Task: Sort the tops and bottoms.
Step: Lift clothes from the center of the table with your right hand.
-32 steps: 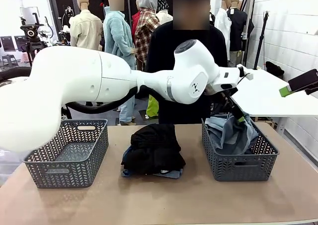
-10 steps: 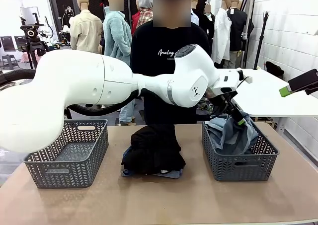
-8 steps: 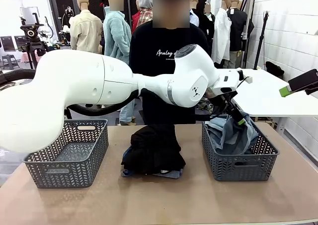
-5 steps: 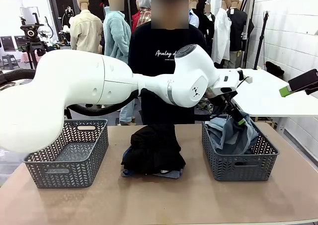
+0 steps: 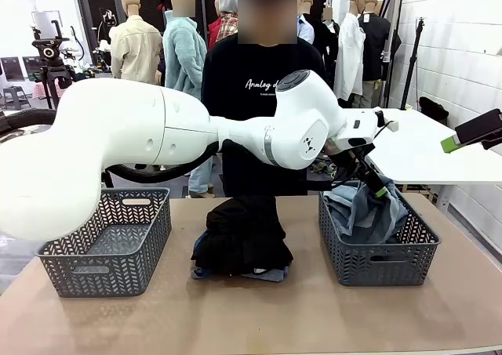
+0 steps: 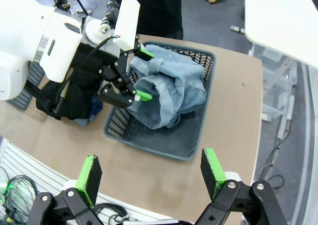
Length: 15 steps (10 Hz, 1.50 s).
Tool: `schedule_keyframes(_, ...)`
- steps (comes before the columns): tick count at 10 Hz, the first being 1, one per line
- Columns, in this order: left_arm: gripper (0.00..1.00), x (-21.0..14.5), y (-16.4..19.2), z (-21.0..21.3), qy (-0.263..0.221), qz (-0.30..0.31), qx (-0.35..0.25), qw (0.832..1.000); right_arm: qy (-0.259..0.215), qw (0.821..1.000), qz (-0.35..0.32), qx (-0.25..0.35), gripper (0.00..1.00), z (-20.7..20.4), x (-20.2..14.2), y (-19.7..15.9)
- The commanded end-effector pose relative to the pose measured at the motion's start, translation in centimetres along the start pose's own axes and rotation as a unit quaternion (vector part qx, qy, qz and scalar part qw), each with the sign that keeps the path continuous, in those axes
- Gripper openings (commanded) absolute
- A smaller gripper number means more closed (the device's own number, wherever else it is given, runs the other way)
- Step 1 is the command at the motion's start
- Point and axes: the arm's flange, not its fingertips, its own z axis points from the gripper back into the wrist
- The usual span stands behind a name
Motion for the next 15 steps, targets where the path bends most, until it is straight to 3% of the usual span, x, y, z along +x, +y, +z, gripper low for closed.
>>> schedule_keyframes(1,0.97,0.3,0.0,0.3,-0.002,-0.006,0.007,1.0,0.0,1.0,0.005,0.008,1.0,-0.1,0.0,-0.1)
schedule_keyframes(7,0.97,0.0,0.0,0.0,0.0,0.0,0.0,1.0,0.0,1.0,0.005,0.008,1.0,-0.1,0.0,-0.1)
schedule_keyframes(10,0.97,-5.7,-3.9,15.1,0.011,-0.005,0.134,0.991,0.0,1.0,0.005,0.008,1.0,-0.1,0.0,-0.1)
schedule_keyframes(11,0.97,-7.1,-4.6,18.7,0.037,-0.016,0.156,0.987,0.0,1.0,0.005,0.008,1.0,-0.1,0.0,-0.1)
schedule_keyframes(15,0.97,-12.8,-4.7,27.9,0.125,0.016,0.199,0.972,0.0,1.0,0.005,0.008,1.0,-0.1,0.0,-0.1)
